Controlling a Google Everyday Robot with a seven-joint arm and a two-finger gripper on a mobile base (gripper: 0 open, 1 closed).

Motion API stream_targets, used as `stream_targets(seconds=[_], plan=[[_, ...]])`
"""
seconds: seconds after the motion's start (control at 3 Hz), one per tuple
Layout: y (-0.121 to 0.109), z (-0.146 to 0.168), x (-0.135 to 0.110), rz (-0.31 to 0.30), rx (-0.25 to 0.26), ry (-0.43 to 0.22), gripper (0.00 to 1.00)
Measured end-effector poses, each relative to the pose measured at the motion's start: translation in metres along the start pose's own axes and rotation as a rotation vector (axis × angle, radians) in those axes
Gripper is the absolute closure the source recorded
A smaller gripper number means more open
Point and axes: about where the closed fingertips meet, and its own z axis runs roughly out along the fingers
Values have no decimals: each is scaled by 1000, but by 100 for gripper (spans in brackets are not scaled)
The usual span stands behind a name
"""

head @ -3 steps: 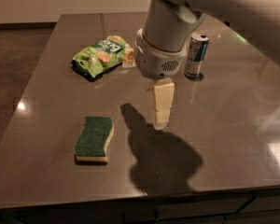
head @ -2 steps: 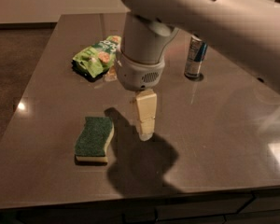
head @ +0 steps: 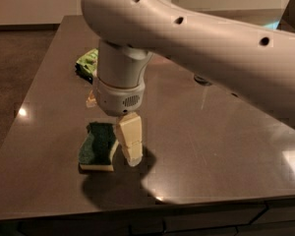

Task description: Pick sponge

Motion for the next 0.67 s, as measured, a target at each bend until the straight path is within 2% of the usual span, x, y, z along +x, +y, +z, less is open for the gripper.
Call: stream_targets(seconds=[0.33,0.67], plan=[[-5,10,-9,-29,-20,-4,0],[-7,17,-13,-53,-34,7,14]])
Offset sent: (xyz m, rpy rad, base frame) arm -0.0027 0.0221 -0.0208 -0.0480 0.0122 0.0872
